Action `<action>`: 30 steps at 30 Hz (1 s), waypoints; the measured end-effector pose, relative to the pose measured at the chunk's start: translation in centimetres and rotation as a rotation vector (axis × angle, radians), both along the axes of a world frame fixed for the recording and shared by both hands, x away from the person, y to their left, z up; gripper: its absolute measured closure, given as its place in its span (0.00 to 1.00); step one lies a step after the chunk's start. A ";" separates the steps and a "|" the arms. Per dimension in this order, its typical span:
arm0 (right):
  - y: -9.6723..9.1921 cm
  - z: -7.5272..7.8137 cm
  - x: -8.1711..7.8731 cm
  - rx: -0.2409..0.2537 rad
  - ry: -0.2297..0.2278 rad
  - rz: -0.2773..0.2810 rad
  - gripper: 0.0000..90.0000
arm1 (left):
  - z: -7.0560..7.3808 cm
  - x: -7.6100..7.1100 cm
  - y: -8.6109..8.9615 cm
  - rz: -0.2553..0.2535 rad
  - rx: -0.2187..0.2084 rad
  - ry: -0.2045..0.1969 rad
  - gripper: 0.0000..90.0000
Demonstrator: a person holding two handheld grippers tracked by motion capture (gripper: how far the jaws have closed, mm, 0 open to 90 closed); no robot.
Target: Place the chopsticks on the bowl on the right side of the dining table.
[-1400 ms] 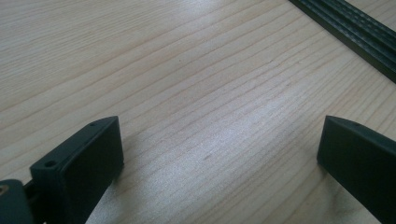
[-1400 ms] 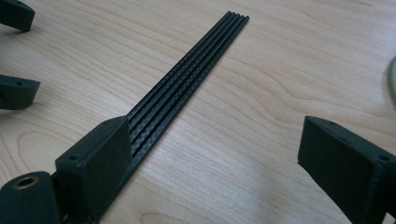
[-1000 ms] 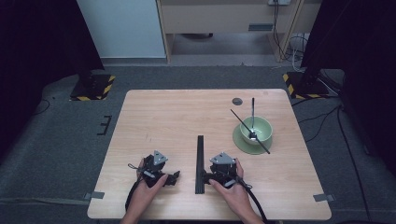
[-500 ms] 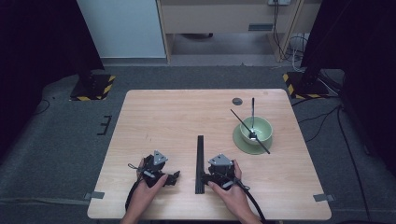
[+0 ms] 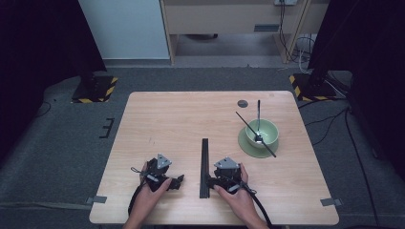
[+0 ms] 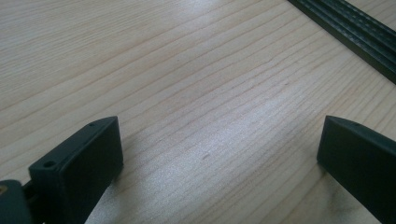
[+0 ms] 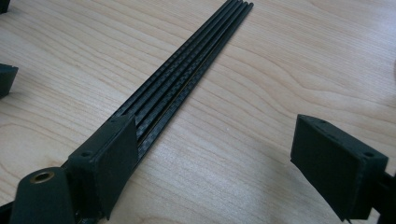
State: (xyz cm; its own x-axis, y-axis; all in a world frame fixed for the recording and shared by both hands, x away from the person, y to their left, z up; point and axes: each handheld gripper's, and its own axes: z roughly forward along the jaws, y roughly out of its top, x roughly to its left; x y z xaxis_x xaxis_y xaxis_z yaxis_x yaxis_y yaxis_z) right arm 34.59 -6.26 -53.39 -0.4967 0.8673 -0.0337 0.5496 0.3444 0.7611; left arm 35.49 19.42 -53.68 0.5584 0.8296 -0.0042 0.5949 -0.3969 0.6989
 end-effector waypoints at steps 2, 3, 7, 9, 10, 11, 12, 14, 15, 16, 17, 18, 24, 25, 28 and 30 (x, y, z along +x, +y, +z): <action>-0.1 0.0 0.0 -0.001 0.002 -0.003 0.17 | 0.0 0.0 0.0 0.000 0.000 0.000 0.00; -0.2 0.0 0.0 -0.002 0.004 -0.006 0.17 | 0.0 0.0 0.0 0.000 0.000 0.000 0.00; -0.2 0.2 0.0 0.011 0.003 -0.007 0.17 | 0.0 0.0 0.0 0.000 0.000 0.000 0.00; -0.1 0.2 0.0 0.009 -0.001 -0.002 0.17 | 0.0 0.0 0.0 0.000 0.000 0.000 0.00; -0.1 0.2 0.0 0.008 -0.001 0.000 0.16 | 0.0 0.0 0.0 0.000 0.000 0.000 0.00; -0.1 0.1 0.0 0.006 -0.001 0.003 0.16 | 0.0 0.0 0.0 0.000 0.000 0.000 0.00; 0.0 0.1 -0.1 0.006 0.002 0.003 0.16 | 0.0 0.0 0.0 0.000 0.000 0.000 0.00; 0.0 0.1 -0.1 0.006 0.005 0.003 0.16 | 0.0 0.0 0.0 0.000 0.000 0.000 0.00; 0.0 0.1 -0.1 0.006 0.005 0.003 0.16 | 0.0 0.0 0.0 0.000 0.000 0.000 0.00; 0.0 0.0 -0.1 0.005 0.004 0.005 0.16 | 0.0 0.0 0.0 0.000 0.000 0.000 0.00; 0.0 0.0 -0.1 0.007 0.005 0.005 0.16 | 0.0 0.0 0.0 0.000 0.000 0.000 0.00; 0.0 0.1 -0.1 0.011 0.007 0.006 0.16 | 0.0 0.0 0.0 0.000 0.000 0.000 0.00; 0.1 0.0 -0.1 0.010 0.010 0.011 0.15 | 0.0 0.0 0.0 0.000 0.000 0.000 0.00; 0.1 0.0 -0.1 0.009 0.010 0.013 0.15 | 0.0 0.0 0.0 0.000 0.000 0.000 0.00; 0.1 0.0 -0.1 0.009 0.011 0.010 0.15 | 0.0 0.0 0.0 0.000 0.000 0.000 0.00; 0.0 0.0 -0.1 0.008 0.011 0.010 0.15 | 0.0 0.0 0.0 0.000 0.000 0.000 0.00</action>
